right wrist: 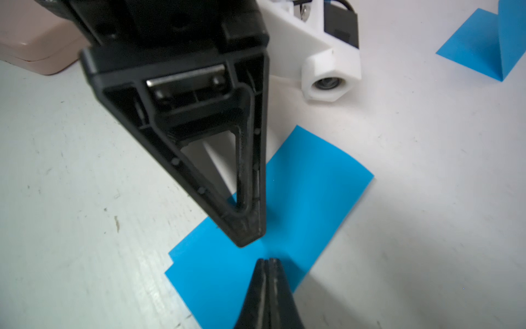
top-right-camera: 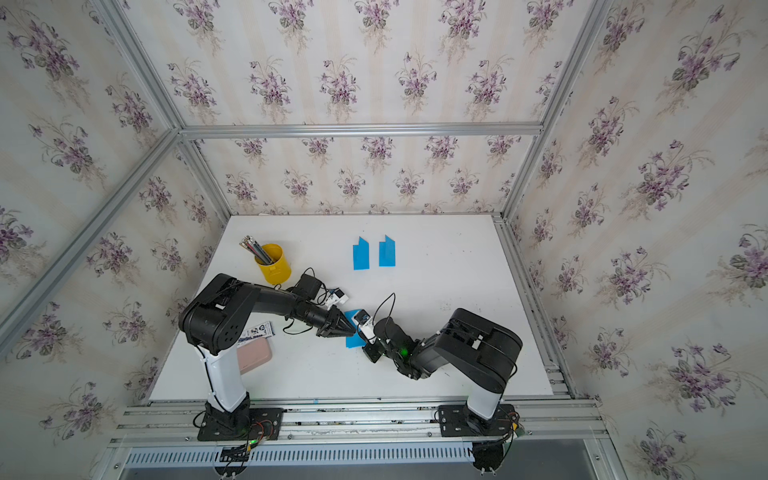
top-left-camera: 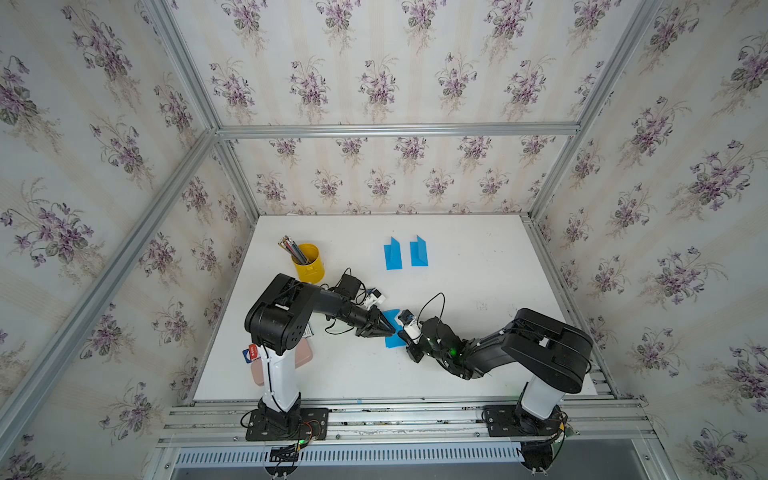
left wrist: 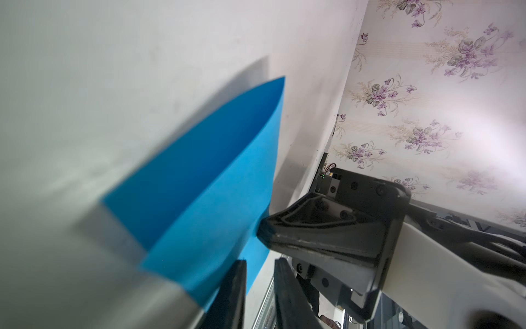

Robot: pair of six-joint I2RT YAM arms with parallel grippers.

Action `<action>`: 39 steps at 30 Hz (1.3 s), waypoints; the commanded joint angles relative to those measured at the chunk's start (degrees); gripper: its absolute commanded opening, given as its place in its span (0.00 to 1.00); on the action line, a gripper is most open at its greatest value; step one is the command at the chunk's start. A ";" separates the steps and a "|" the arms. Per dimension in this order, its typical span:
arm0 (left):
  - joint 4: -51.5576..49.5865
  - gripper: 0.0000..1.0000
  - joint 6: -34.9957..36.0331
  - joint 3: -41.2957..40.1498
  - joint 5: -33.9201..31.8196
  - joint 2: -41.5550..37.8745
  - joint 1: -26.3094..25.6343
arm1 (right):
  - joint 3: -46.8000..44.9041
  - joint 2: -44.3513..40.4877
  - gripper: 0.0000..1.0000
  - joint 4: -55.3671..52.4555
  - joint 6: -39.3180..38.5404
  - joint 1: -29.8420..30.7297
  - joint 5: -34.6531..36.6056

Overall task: Fold the square paper along the opposite sides
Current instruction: Smooth out the paper at the center of the board.

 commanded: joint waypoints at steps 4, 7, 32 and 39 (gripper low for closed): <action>-6.87 0.26 -0.25 -1.14 -32.48 1.92 1.25 | -2.43 -1.40 0.00 -7.02 -0.09 1.57 2.23; -6.96 0.26 0.02 -1.15 -32.34 2.08 1.52 | -3.91 -3.80 0.00 -8.88 0.26 2.35 3.17; -6.95 0.24 0.97 -1.28 -31.96 3.65 1.62 | -2.82 -8.51 0.00 -8.42 1.24 3.68 3.19; -9.14 0.24 2.71 -2.47 -37.52 0.23 0.71 | 2.05 -9.19 0.00 -3.40 7.85 -2.57 -0.23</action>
